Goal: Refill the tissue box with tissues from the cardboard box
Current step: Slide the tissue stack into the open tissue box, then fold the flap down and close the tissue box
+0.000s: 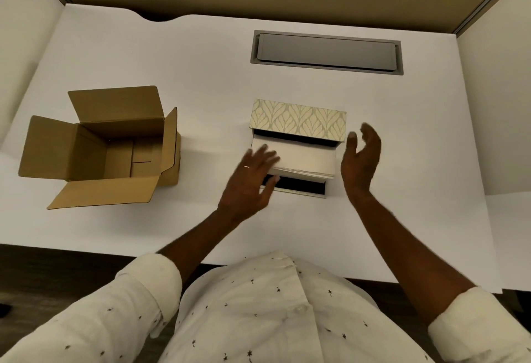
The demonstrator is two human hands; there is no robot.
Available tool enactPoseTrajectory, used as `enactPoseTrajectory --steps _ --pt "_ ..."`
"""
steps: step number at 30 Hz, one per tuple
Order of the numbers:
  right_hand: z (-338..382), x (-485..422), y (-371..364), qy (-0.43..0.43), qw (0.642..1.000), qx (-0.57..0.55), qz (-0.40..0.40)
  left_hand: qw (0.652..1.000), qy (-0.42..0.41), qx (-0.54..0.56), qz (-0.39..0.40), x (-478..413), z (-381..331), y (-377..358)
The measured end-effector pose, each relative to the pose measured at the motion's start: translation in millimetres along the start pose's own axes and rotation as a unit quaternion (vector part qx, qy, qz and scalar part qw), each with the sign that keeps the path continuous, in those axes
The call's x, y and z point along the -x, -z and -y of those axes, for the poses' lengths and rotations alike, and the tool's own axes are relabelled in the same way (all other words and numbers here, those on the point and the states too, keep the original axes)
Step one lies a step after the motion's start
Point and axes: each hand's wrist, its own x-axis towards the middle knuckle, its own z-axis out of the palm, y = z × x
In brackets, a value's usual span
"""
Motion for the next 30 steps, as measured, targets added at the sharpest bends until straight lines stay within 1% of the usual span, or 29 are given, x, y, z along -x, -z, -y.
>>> enactPoseTrajectory --steps 2,4,6,8,9,10,17,22,27,28,30 --pt "14 -14 -3 0.114 0.989 0.051 0.074 0.995 -0.076 -0.040 0.058 1 -9 -5" --pt "27 -29 -12 0.192 0.956 0.135 0.175 0.985 -0.105 -0.089 0.100 -1 -16 -10" --pt "37 -41 -24 0.234 0.905 0.244 0.258 0.977 -0.076 -0.116 0.159 -5 -19 -12" --pt "41 -46 -34 0.247 0.859 0.328 0.306 0.968 -0.043 -0.128 0.212 -9 -18 -13" --pt "41 -47 -37 0.248 0.844 0.352 0.318 0.965 -0.036 -0.134 0.225 -10 -18 -14" --pt "42 -47 -38 0.247 0.838 0.362 0.325 0.963 -0.034 -0.137 0.229 -11 -18 -14" --pt "43 -36 -29 0.254 0.856 0.330 0.308 0.955 -0.007 -0.137 0.263 -11 -18 -18" --pt "42 -18 -19 0.259 0.861 0.327 0.291 0.955 0.003 -0.133 0.265 -11 -19 -20" --pt "38 -2 -10 0.269 0.861 0.330 0.278 0.955 -0.037 -0.145 0.256 -5 -13 -20" --pt "37 0 -8 0.272 0.860 0.331 0.276 0.958 -0.057 -0.142 0.244 -3 -11 -19" --pt "36 5 -4 0.279 0.858 0.333 0.273 0.959 -0.126 -0.141 0.213 1 -6 -16"
